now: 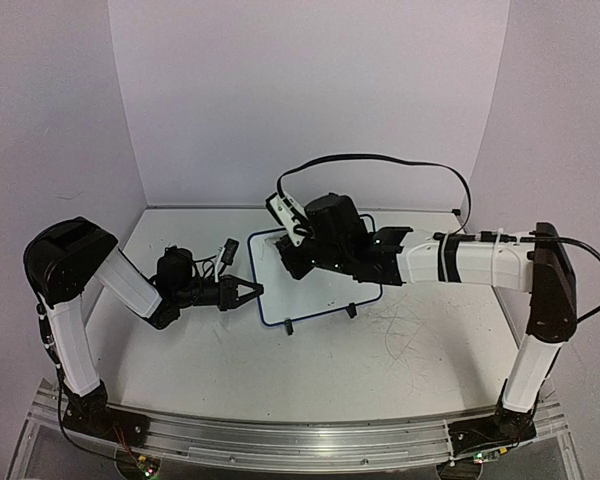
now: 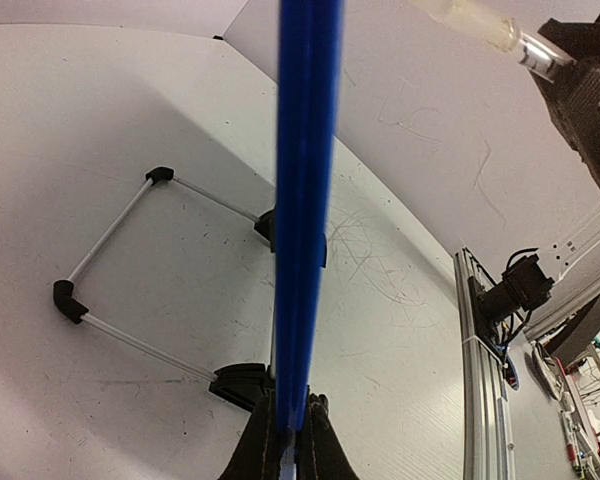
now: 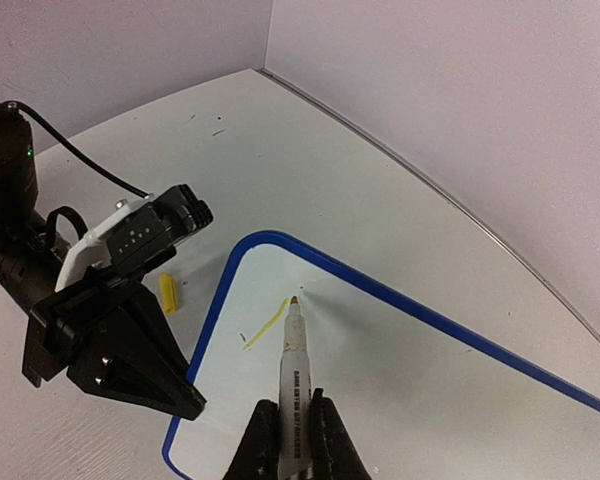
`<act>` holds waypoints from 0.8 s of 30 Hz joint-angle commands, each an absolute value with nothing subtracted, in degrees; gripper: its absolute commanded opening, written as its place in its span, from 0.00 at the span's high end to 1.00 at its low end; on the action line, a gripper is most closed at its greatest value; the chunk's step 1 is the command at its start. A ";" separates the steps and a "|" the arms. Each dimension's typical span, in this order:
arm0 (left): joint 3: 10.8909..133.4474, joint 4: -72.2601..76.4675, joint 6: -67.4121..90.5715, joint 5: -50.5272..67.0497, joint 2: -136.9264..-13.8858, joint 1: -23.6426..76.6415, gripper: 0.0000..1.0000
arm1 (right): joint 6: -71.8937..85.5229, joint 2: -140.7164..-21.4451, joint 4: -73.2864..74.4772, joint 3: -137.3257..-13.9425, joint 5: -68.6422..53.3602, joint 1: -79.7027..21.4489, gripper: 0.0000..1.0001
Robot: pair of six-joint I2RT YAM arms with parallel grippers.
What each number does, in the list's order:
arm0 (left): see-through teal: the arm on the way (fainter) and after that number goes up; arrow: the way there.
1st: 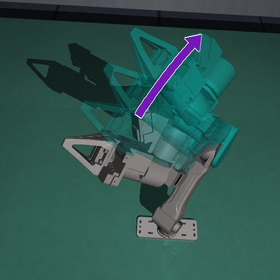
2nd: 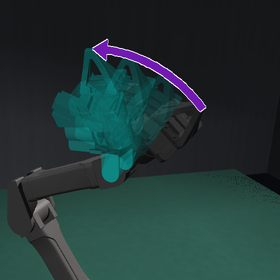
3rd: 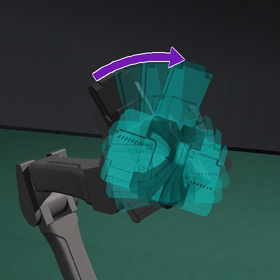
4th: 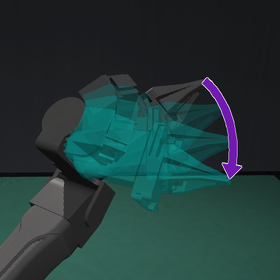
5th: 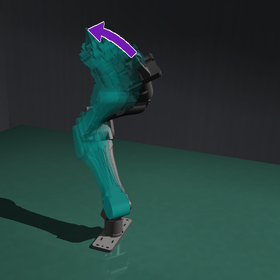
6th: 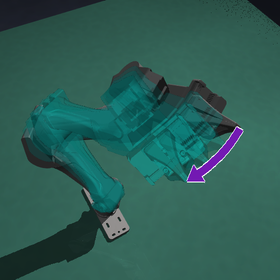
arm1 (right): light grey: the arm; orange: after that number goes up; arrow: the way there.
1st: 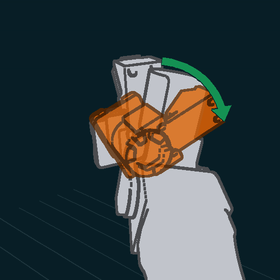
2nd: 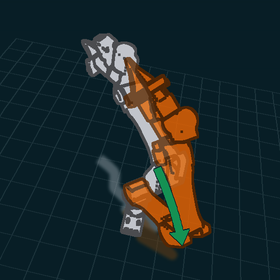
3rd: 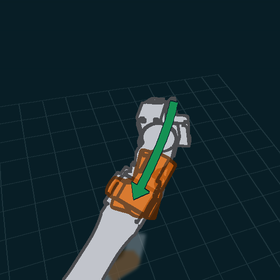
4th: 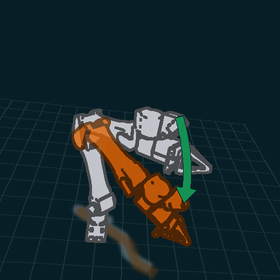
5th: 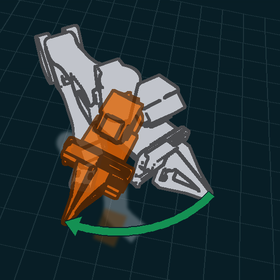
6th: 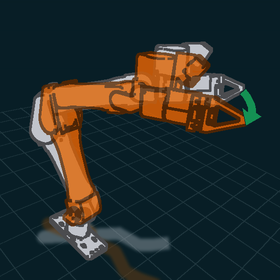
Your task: Write a sentence on the whiteboard
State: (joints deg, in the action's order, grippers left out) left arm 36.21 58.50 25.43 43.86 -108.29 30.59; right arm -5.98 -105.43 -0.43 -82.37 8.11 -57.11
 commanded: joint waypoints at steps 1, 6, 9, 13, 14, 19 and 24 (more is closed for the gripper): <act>37.05 57.70 25.09 43.86 -106.87 30.59 1.00 | -5.89 -106.14 -2.61 -85.46 9.31 -56.85 1.00; 37.09 57.71 24.96 43.78 -106.95 30.59 1.00 | -5.89 -106.52 -2.56 -85.65 7.58 -56.84 1.00; 37.18 57.64 24.96 43.89 -107.03 30.59 1.00 | -5.81 -106.89 -2.56 -85.69 7.39 -56.79 1.00; 37.25 57.65 24.96 43.95 -107.14 30.59 1.00 | -5.80 -107.09 -2.55 -85.79 7.41 -56.78 1.00; 37.25 57.64 24.96 43.95 -107.14 30.59 1.00 | -5.80 -107.19 -2.55 -85.85 7.39 -56.83 1.00; 37.54 57.56 24.94 44.05 -107.32 30.59 1.00 | -5.71 -107.85 -2.37 -86.04 7.16 -56.79 1.00; 37.70 57.42 24.87 44.23 -107.40 30.59 1.00 | -5.71 -108.12 -2.31 -86.16 8.28 -56.77 1.00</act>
